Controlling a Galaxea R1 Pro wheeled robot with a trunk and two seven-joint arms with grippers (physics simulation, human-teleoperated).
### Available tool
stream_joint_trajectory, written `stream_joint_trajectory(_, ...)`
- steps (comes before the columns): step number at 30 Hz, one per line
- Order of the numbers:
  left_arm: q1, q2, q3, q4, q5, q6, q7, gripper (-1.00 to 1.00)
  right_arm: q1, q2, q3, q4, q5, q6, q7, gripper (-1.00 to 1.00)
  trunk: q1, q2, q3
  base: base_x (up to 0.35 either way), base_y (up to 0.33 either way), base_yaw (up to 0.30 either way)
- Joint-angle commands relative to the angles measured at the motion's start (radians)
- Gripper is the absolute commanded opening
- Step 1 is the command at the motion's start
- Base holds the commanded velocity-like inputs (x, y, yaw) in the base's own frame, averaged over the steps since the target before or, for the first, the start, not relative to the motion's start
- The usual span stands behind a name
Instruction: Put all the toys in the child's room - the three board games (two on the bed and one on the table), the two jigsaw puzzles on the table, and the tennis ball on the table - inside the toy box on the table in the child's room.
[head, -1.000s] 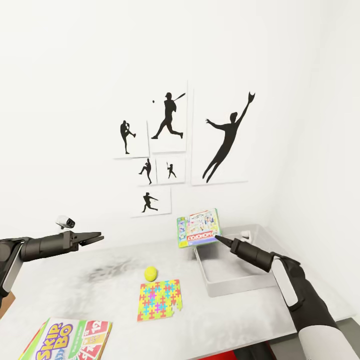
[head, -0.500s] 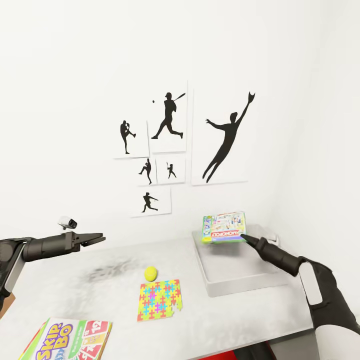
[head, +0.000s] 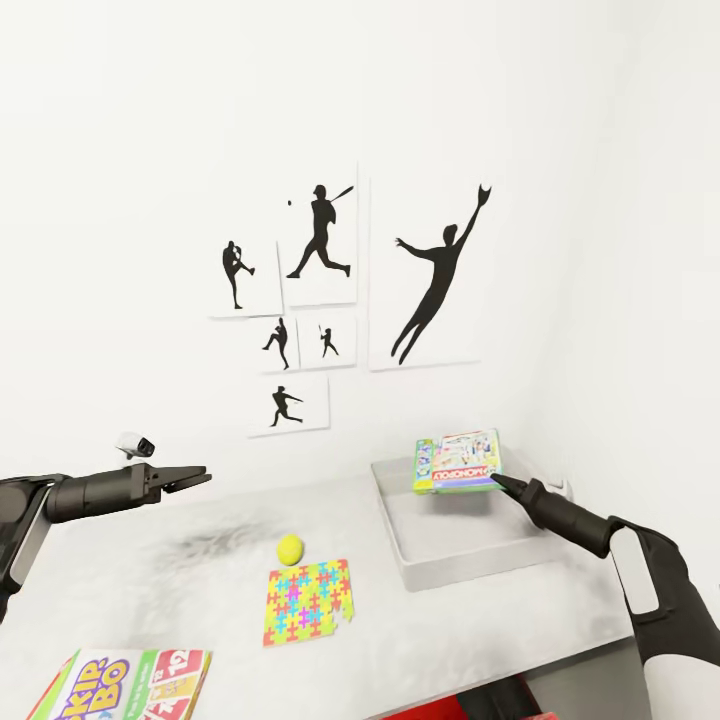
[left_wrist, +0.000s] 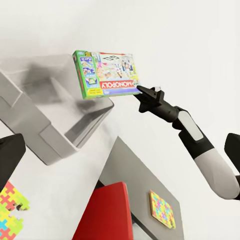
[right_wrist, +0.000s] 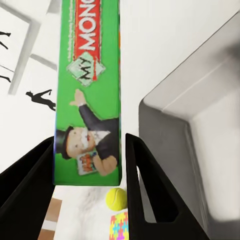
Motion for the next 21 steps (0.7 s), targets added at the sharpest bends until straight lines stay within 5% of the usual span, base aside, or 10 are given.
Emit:
stream_joint_trajectory(1, 0.000, 0.000, 0.000, 0.000, 0.000, 0.011, -0.003, 1.00, -0.001, 0.000, -0.002, 0.000, 0.001, 0.005, 0.005, -1.00, 0.000, -0.001, -0.001, 0.000, 0.000, -0.017)
stream_joint_trajectory(14, 0.000, 0.000, 0.000, 0.000, 0.000, 0.010, -0.003, 1.00, -0.011, -0.001, -0.002, 0.000, 0.004, 0.005, -0.005, -1.00, 0.000, -0.001, -0.006, 0.000, 0.000, -0.184)
stream_joint_trajectory(21, 0.000, -0.006, -0.003, 0.000, -0.004, 0.010, -0.008, 1.00, -0.001, 0.007, -0.008, -0.008, 0.008, -0.004, -0.035, -1.00, 0.000, -0.001, -0.006, 0.000, 0.000, -0.028)
